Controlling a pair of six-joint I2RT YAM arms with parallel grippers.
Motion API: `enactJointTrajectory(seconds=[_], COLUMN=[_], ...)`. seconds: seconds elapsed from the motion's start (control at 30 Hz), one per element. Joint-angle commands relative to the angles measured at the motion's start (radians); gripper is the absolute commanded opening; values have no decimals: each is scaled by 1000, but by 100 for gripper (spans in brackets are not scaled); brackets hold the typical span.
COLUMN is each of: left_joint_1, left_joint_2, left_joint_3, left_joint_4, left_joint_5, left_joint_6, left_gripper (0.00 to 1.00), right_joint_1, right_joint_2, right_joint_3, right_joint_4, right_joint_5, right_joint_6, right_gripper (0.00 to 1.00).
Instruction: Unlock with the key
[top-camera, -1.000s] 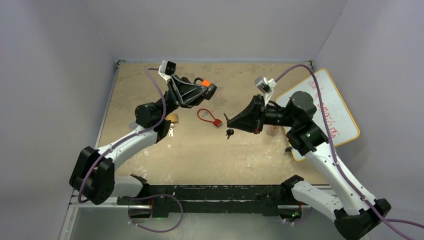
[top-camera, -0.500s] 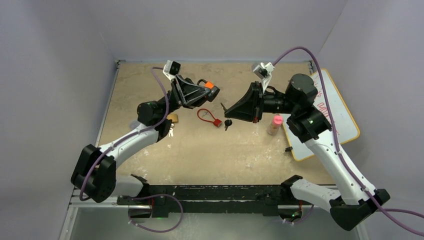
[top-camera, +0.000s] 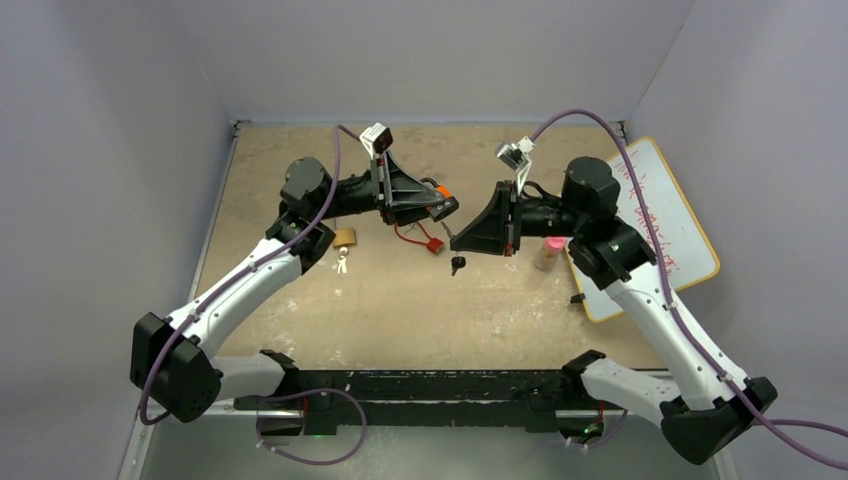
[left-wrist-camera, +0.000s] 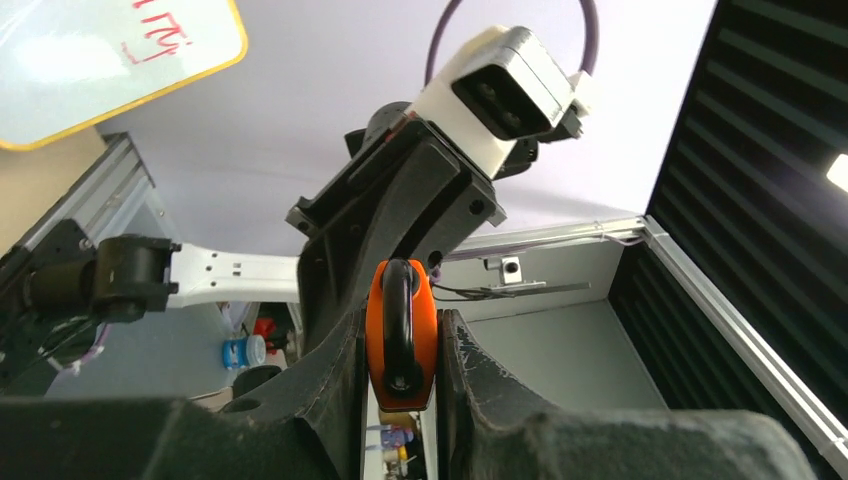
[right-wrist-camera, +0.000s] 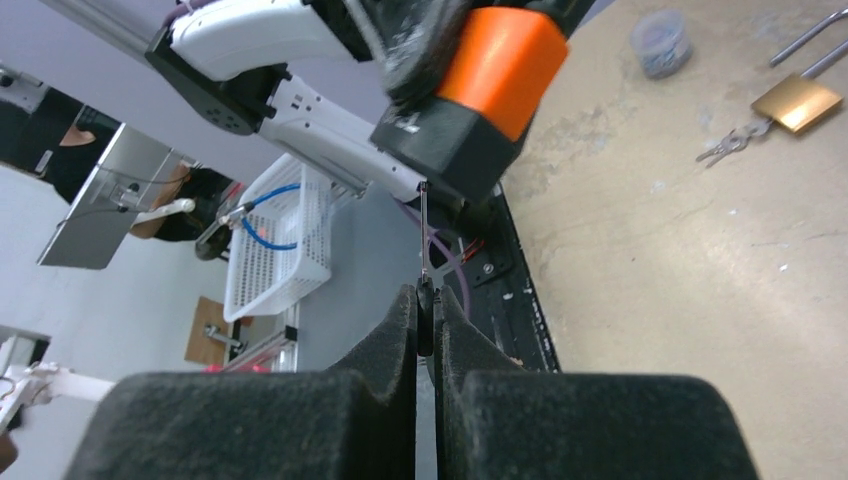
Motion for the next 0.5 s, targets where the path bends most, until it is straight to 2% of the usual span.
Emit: enactJointTrajectory(seconds=[0.0, 0.13, 0.47], left_joint_1=[1, 1, 1], left_joint_2=[-29, -35, -53], left_joint_3=[20, 22, 22], left_joint_4=[-74, -91, -112], left_joint_5=[27, 29, 27], left_joint_6=[28, 36, 60], left_gripper=[0, 0, 0], right_joint_1=[0, 1, 0], right_joint_2=[-69, -102, -80], right_joint_3=[-29, -60, -59], right_joint_4=[50, 68, 58], right_joint_5=[-93, -113, 12], right_joint_6=[18, 18, 74], right_gripper=[0, 0, 0])
